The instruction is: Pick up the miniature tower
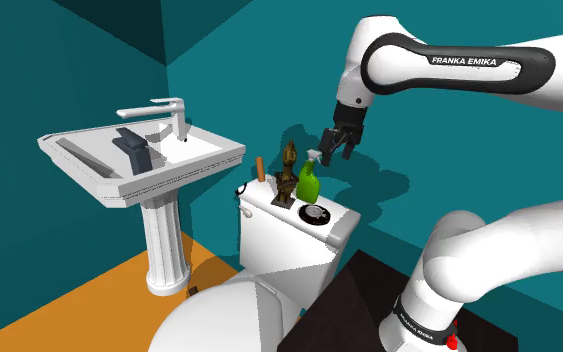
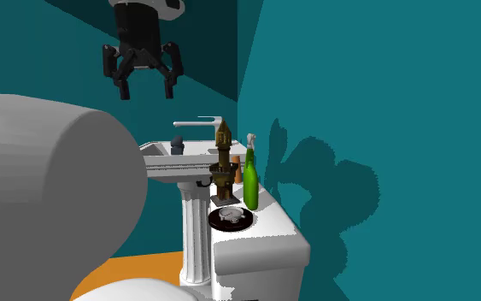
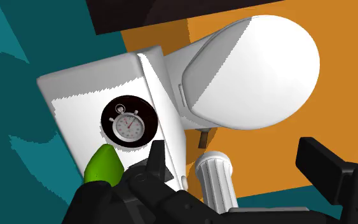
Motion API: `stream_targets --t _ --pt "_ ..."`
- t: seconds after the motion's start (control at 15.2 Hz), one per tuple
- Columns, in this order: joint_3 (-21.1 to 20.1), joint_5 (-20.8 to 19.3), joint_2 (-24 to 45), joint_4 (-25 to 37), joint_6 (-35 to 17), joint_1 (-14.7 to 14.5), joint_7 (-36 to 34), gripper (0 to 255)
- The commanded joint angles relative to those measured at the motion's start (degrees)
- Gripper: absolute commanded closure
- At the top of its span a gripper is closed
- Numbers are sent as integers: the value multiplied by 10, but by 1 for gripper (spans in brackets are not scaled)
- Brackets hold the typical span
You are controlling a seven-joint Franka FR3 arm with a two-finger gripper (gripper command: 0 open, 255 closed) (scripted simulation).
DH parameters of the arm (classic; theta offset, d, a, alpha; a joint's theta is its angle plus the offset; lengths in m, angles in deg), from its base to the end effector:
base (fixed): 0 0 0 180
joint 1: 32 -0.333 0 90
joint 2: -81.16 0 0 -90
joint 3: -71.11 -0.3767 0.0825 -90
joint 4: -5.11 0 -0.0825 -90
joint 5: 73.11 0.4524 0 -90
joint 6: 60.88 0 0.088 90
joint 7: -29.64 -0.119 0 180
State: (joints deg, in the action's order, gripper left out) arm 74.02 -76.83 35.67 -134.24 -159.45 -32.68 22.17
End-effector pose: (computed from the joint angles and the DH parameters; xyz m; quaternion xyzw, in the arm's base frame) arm 0.3433 -0.0245 0.5960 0.9963 -0.0741 0.0415 0.0120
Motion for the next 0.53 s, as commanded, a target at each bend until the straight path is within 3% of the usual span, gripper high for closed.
stream_targets --t 0.0,0.46 --pt "0 0 0 0 0 0 0 0" --pt "49 -49 75 -20 -173 8 72 0"
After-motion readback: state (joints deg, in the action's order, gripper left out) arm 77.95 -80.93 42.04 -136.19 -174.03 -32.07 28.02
